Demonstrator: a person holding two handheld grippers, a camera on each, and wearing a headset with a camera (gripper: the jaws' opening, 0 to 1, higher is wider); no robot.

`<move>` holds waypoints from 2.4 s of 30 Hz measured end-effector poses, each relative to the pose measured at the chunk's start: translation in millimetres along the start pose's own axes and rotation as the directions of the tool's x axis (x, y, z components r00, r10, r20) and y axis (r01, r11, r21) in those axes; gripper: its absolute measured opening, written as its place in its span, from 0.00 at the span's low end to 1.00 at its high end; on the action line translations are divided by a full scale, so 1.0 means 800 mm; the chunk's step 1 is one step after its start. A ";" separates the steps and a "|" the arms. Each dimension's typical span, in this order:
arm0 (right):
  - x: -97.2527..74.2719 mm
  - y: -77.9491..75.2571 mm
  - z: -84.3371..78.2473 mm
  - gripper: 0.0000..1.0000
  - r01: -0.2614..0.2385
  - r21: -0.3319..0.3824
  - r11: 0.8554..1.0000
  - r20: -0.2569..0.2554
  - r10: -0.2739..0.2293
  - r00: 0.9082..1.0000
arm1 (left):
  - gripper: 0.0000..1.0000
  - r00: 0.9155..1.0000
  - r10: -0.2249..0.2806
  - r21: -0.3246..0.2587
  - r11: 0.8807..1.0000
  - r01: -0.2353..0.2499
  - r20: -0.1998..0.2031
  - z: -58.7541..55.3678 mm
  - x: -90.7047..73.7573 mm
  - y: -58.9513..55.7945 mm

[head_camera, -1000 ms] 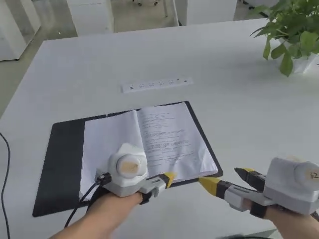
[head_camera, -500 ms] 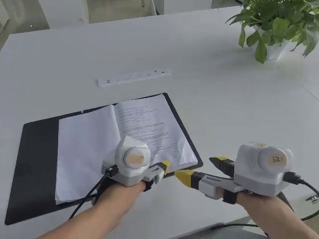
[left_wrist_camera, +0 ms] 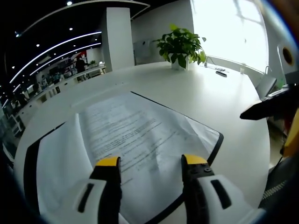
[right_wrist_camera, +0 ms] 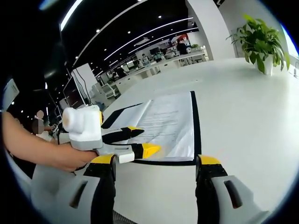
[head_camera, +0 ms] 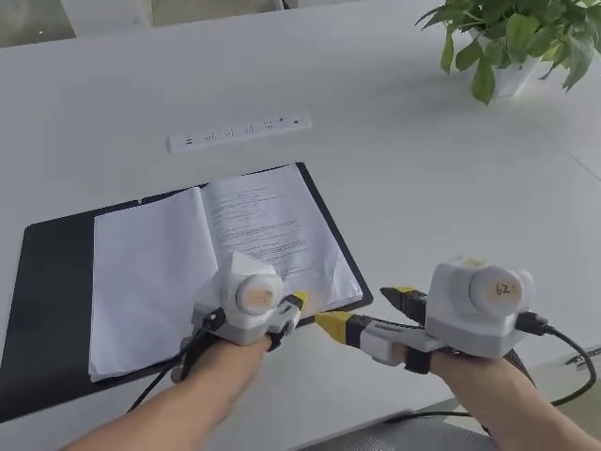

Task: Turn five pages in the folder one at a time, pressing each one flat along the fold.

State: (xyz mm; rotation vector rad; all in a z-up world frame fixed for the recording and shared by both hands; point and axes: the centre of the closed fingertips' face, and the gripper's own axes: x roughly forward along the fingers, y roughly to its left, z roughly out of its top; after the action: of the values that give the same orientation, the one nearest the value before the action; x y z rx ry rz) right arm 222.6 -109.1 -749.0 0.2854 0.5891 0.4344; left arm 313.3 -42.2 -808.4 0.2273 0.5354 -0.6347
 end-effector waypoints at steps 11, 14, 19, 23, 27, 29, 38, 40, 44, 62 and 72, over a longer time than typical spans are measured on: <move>0.003 -0.007 -0.003 0.68 0.005 0.022 1.000 -0.001 -0.005 1.000 | 0.32 1.000 -0.017 0.030 0.999 0.016 0.020 0.000 -0.001 -0.007; 0.003 -0.007 -0.002 0.68 0.004 0.023 1.000 0.000 -0.004 1.000 | 0.31 0.999 -0.019 0.031 0.999 0.018 0.030 -0.001 -0.001 -0.007; 0.003 -0.009 -0.003 0.68 0.006 0.026 1.000 -0.001 -0.006 1.000 | 0.21 0.998 -0.030 0.054 0.998 0.027 0.050 -0.001 -0.002 -0.018; 0.002 -0.010 -0.003 0.67 0.008 0.032 0.999 0.002 -0.008 1.000 | 0.19 0.998 -0.033 0.055 0.998 0.030 0.050 -0.001 -0.002 -0.017; 0.004 -0.010 -0.005 0.67 0.005 0.027 1.000 -0.004 -0.005 1.000 | 0.17 0.998 -0.034 0.073 0.997 0.030 0.045 -0.001 -0.002 -0.016; 0.005 -0.010 -0.006 0.67 0.005 0.029 1.000 -0.011 -0.005 1.000 | 0.17 0.998 -0.033 0.076 0.997 0.029 0.047 -0.001 -0.002 -0.016; 0.017 -0.014 -0.006 0.64 0.000 0.029 1.000 -0.017 0.000 1.000 | 0.10 0.999 -0.013 0.078 0.997 0.009 0.048 -0.001 -0.002 -0.009; 0.022 -0.014 -0.005 0.63 -0.003 0.028 1.000 -0.016 0.004 1.000 | 0.08 0.999 -0.009 0.082 0.997 0.005 0.047 -0.001 -0.002 -0.007; 0.031 -0.014 0.000 0.59 -0.009 0.026 1.000 -0.005 0.009 1.000 | 0.07 0.999 -0.007 0.086 0.996 0.003 0.046 -0.001 -0.002 -0.007; 0.061 -0.039 0.003 0.43 0.002 0.169 0.986 0.004 -0.002 1.000 | 0.07 0.999 -0.005 0.058 0.998 0.002 0.047 -0.001 0.000 -0.005; 0.064 -0.050 -0.004 0.31 0.017 0.287 0.958 0.010 -0.020 1.000 | 0.07 0.999 -0.004 0.047 0.999 0.002 0.049 0.000 0.001 -0.005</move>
State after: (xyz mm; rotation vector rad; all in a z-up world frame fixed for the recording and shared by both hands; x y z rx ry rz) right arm 270.9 -119.7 -791.0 0.5601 0.6417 0.3275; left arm 311.8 -45.5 -809.3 0.2544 0.4745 -0.6542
